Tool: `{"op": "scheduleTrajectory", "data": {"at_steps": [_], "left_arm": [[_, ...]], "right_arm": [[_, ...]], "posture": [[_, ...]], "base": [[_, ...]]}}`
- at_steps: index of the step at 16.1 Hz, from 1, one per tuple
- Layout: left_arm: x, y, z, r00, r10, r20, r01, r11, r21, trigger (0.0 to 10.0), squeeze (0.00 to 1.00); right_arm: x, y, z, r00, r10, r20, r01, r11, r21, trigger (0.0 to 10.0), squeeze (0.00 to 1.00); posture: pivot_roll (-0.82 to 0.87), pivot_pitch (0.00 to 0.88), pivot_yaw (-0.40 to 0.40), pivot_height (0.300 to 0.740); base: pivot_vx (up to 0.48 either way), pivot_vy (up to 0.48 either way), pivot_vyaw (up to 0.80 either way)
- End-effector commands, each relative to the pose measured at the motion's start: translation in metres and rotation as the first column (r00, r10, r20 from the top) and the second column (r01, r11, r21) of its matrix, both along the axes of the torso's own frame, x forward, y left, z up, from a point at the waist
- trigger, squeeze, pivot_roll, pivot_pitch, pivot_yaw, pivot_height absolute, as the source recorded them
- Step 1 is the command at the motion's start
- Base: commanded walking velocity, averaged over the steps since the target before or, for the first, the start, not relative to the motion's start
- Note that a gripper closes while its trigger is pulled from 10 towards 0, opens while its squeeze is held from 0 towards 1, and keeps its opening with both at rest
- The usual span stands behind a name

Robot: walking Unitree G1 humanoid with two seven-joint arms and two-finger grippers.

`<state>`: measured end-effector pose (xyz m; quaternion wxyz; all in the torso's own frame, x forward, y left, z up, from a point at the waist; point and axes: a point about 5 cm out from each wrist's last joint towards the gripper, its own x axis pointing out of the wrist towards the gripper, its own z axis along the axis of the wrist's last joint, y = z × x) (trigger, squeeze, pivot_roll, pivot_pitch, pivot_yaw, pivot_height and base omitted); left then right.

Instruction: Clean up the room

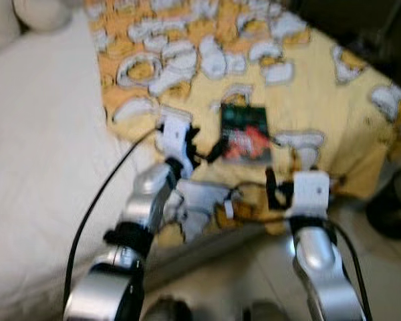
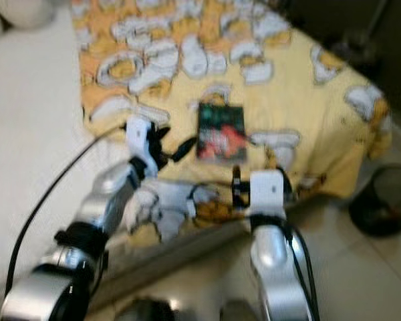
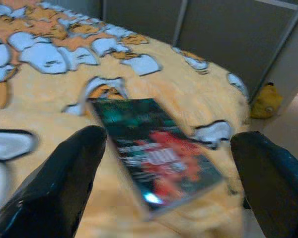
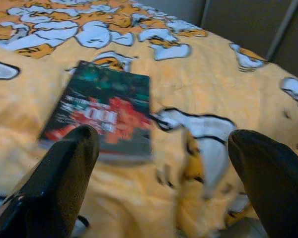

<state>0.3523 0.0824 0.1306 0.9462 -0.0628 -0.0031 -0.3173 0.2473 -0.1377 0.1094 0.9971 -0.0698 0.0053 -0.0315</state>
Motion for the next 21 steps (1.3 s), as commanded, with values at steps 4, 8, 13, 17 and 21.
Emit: {"op": "scheduleTrajectory", "data": {"at_steps": [4,8,13,17,21], "left_arm": [[-0.004,0.0,-0.004,0.999,-0.03,0.023,0.029,0.998,0.052,10.0,0.0],[-0.005,0.001,-0.007,1.0,-0.021,0.019,0.019,0.998,0.059,10.0,0.0],[-0.004,0.0,-0.007,1.0,-0.005,0.007,0.004,0.999,0.044,10.0,0.0],[0.008,0.002,-0.018,0.992,0.099,-0.079,-0.087,0.986,0.143,10.0,0.0],[0.018,0.004,-0.032,0.935,0.182,-0.303,-0.138,0.977,0.159,10.0,0.0]], "right_arm": [[0.002,0.006,0.0,1.0,0.027,0.01,-0.027,1.0,0.002,10.0,0.0],[0.003,0.005,-0.002,1.0,0.027,0.008,-0.027,1.0,0.003,10.0,0.0],[0.004,0.008,-0.001,0.999,0.038,0.015,-0.038,0.999,0.003,10.0,0.0],[-0.001,0.009,-0.004,0.999,0.043,-0.002,-0.043,0.999,0.006,10.0,0.0],[-0.024,0.001,-0.006,0.998,0.039,-0.044,-0.039,0.999,-0.006,10.0,0.0]], "posture": [[-0.24,0.121,0.107,0.723],[-0.24,0.131,0.107,0.723],[-0.24,0.144,0.106,0.723],[-0.24,0.162,0.097,0.723],[-0.3,0.239,0.076,0.723]], "base": [[0.38,-0.232,0.0],[0.085,-0.202,0.0],[0.1,-0.426,0.0],[0.159,-0.172,0.0],[0.0,0.0,0.0]]}}
